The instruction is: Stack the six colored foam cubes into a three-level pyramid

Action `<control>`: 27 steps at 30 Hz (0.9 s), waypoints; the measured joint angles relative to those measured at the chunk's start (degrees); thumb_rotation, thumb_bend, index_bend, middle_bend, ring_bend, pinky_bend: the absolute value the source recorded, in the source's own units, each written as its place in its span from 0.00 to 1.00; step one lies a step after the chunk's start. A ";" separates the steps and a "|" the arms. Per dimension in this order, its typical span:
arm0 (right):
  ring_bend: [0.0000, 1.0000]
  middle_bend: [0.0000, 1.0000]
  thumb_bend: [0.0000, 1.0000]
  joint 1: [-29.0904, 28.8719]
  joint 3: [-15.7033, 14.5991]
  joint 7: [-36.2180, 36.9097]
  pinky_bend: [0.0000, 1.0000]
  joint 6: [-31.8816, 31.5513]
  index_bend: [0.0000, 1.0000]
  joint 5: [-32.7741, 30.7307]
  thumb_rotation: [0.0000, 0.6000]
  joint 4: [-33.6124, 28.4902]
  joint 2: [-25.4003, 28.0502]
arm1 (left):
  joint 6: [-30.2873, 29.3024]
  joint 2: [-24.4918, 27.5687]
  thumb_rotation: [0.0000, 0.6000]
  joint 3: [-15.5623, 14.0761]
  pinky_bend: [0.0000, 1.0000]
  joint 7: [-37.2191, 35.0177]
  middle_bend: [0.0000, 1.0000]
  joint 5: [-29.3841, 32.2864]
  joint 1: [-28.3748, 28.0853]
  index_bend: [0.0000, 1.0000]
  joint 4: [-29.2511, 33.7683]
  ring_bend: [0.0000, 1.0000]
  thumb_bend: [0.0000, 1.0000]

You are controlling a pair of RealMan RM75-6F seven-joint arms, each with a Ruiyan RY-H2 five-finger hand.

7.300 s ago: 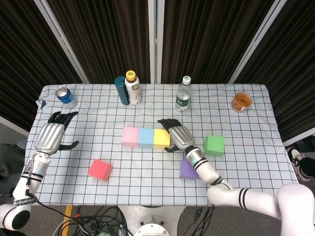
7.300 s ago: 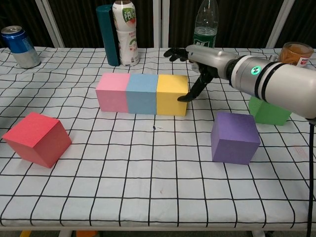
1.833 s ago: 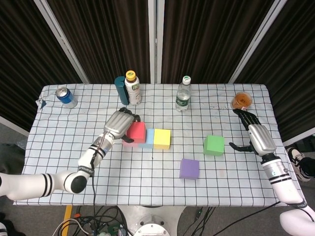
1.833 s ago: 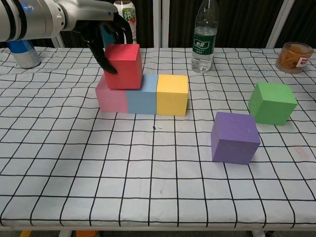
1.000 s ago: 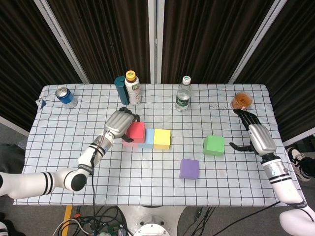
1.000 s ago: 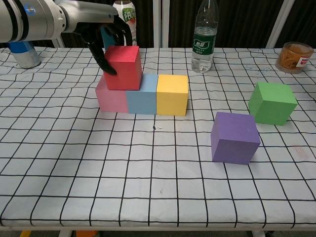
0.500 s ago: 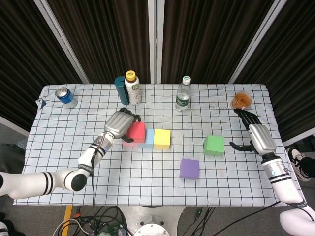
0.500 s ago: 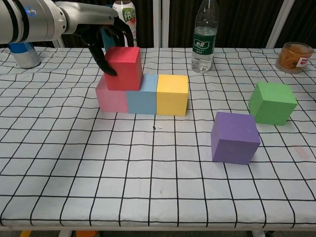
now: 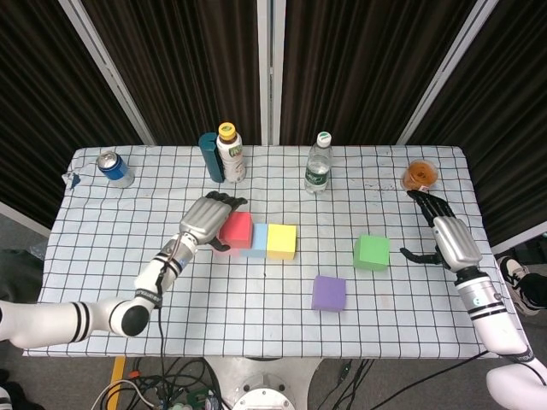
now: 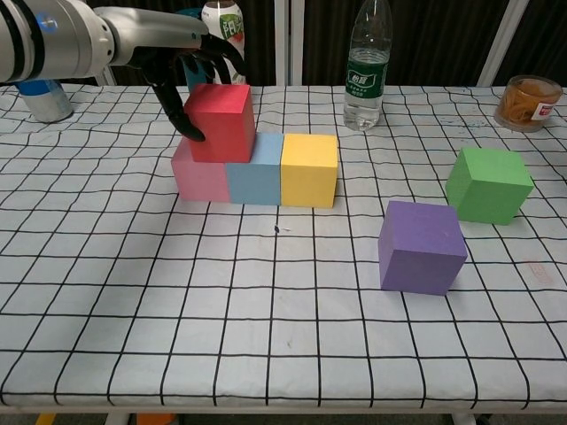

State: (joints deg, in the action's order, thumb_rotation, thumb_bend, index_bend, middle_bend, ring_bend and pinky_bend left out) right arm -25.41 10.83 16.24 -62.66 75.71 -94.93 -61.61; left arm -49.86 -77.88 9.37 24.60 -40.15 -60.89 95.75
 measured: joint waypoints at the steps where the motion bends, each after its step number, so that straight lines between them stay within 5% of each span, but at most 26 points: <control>1: 0.00 0.05 0.12 0.13 -0.15 0.08 0.00 0.07 0.00 -0.02 1.00 -0.04 0.13 | -0.62 0.43 1.00 0.02 0.13 -0.61 0.12 -0.61 0.59 0.11 0.65 0.07 0.09; 15: 0.00 0.11 0.11 -0.46 -3.03 -1.22 0.00 8.19 0.00 -4.13 1.00 2.16 -1.87 | -16.13 6.28 1.00 -2.32 0.10 -9.23 0.11 -15.15 14.71 0.12 5.21 0.07 0.09; 27: 0.00 0.13 0.00 -4.46 -2.96 -4.06 0.00 12.17 0.00 -4.79 1.00 10.47 -10.81 | -17.30 9.16 1.00 -3.55 0.10 -13.54 0.11 -18.92 20.92 0.12 6.90 0.07 0.09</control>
State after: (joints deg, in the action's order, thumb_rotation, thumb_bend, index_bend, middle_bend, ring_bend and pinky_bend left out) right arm -29.87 7.86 12.18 -50.48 70.92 -84.46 -72.42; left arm -67.16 -68.72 5.82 11.06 -59.08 -39.97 102.65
